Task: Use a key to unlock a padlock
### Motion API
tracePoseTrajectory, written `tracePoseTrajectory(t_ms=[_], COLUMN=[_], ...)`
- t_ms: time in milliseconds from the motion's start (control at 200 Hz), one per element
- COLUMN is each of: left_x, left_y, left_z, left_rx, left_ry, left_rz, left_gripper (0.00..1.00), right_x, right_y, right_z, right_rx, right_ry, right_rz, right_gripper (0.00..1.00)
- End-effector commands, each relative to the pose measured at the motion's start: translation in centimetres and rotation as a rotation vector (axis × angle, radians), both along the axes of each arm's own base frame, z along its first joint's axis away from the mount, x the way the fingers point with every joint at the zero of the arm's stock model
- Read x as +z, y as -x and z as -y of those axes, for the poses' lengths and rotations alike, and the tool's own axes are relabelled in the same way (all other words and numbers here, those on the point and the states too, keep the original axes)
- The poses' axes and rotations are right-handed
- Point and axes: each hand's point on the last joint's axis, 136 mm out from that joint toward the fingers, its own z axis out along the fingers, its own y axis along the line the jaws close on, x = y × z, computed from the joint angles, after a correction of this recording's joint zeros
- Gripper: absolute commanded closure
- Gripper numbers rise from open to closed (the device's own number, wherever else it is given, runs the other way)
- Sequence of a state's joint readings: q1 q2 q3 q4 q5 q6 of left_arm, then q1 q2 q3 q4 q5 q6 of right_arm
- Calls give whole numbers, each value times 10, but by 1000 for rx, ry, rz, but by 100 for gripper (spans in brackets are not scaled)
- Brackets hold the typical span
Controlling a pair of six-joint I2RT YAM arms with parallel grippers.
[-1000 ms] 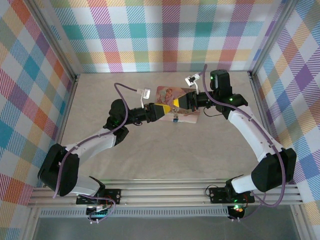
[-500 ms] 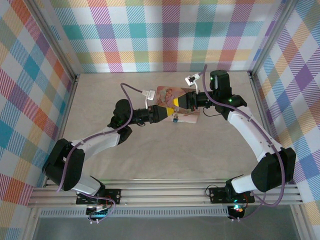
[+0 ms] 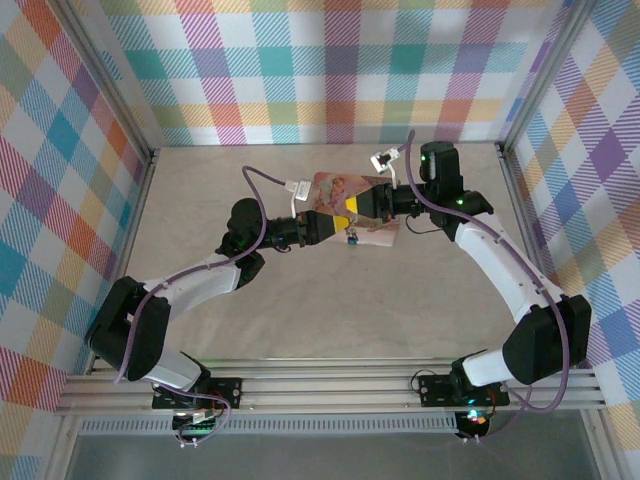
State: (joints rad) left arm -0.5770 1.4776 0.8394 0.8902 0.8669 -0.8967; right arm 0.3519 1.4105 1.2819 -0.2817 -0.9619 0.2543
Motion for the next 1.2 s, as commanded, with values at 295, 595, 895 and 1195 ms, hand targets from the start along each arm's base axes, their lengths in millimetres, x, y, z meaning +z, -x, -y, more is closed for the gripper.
tracePoseTrajectory(t_ms=[295,595,895,1195], left_x=[12,17,22,23], left_y=[1,4,7,7], left_z=[0,-1,-2,-2], left_rx=[30,23,18,14], left_ry=[-9,-2,4,2], left_rz=[50,75,89,95], left_gripper=[76,85,78,88], right_x=[9,9,7,6], right_y=[3,4,6,5], right_z=[7,7,6,6], right_rx=[-24,-24,-18,-18], right_ry=[-24,-35,-49,-54], right_rz=[35,25,10,2], right_gripper=[100,100,100,100])
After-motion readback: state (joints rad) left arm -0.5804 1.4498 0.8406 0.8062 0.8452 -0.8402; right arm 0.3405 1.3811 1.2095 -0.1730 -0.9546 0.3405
